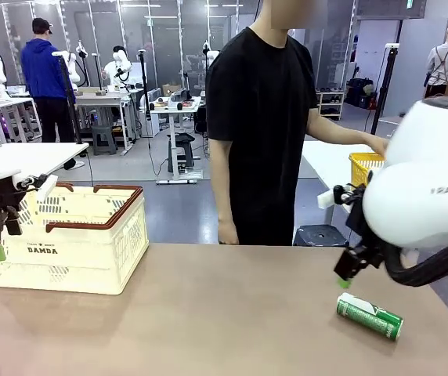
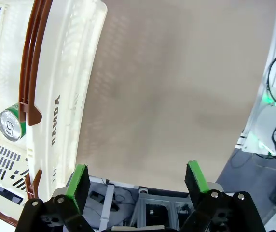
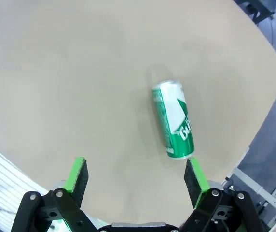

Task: Place the drinks into the Shopping basket.
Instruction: Pick up one drink and place it into the Shopping basket.

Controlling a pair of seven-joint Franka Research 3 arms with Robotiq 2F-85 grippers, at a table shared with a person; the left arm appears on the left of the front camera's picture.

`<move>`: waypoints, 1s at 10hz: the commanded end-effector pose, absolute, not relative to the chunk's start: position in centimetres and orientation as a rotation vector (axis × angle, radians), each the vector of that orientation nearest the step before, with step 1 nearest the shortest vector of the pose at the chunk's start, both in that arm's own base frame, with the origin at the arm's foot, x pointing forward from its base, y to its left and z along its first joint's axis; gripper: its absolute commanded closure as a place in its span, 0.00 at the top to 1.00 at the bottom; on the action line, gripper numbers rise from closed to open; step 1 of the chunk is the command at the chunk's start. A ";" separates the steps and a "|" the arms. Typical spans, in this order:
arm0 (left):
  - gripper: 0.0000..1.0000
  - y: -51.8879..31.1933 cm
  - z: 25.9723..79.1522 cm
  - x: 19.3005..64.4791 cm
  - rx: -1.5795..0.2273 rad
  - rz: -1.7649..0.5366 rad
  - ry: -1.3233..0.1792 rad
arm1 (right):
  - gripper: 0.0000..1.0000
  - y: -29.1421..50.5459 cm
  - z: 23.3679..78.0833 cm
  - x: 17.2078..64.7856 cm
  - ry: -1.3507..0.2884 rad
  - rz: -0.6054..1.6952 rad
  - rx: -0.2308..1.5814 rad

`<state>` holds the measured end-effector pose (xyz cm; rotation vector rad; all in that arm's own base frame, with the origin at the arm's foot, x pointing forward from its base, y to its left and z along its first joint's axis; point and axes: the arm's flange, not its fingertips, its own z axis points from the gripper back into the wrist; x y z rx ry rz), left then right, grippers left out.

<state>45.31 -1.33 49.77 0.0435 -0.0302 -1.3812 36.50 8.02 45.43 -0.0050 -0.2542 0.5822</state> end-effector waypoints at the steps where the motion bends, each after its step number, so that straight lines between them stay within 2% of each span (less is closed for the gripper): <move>1: 1.00 -1.4 50.2 45.2 0.052 -1.363 -0.017 | 1.00 6.0 45.4 36.0 -0.191 0.654 0.000; 5: 1.00 -1.4 50.2 45.2 0.052 -1.363 -0.017 | 1.00 5.1 45.0 36.7 -0.177 0.663 -0.049; 8: 1.00 -1.4 50.2 45.2 0.052 -1.363 -0.017 | 1.00 4.8 42.1 38.5 -0.209 0.600 -0.135; 10: 1.00 -1.4 50.2 45.2 0.052 -1.363 -0.017 | 1.00 4.0 40.1 39.8 -0.228 0.612 -0.129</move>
